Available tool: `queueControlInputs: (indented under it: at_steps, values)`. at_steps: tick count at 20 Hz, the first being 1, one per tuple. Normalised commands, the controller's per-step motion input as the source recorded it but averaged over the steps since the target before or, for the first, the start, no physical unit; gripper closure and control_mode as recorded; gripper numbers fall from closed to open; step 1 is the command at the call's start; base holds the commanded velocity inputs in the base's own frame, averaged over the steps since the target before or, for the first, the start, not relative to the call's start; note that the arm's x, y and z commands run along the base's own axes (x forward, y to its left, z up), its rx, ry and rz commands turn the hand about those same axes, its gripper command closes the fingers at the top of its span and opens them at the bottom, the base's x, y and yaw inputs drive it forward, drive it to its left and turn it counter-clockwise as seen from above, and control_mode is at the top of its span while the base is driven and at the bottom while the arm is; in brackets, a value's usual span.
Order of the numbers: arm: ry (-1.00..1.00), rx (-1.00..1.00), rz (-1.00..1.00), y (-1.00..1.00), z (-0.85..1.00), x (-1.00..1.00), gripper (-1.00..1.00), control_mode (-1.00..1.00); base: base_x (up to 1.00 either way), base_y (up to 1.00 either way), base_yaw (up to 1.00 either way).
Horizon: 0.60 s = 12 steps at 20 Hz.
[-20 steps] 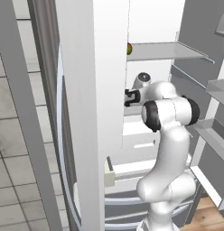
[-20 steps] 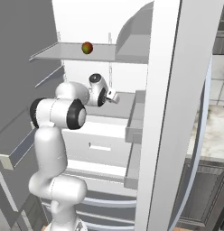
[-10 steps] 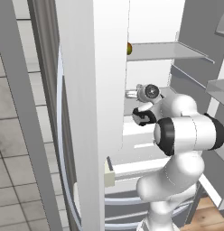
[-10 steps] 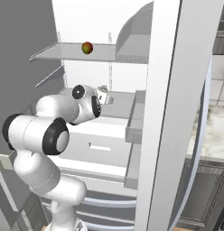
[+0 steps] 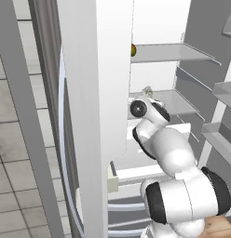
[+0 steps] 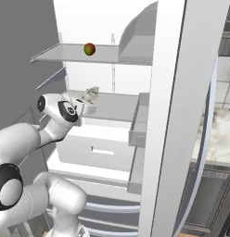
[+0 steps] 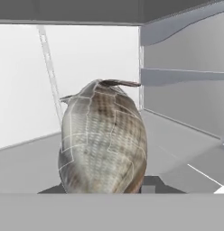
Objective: Take the fish out of the fridge, briefly rinse it in the sink, and place it on the tray next to the sink.
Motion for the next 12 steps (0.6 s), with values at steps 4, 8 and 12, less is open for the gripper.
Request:
queueControlInputs:
  at_steps: [4,8,12]
  values:
    - [0.25,0.23,-0.32,0.55,0.69,-1.0,1.0,-1.0,0.0,0.0,0.0]
    - [0.36,0.38,-0.32,0.23,0.99,-1.0,1.0,-1.0,0.0,0.0,0.0]
    - [0.38,0.46,-0.27,0.0,1.0,-1.0,1.0,-1.0,0.0,0.0,0.0]
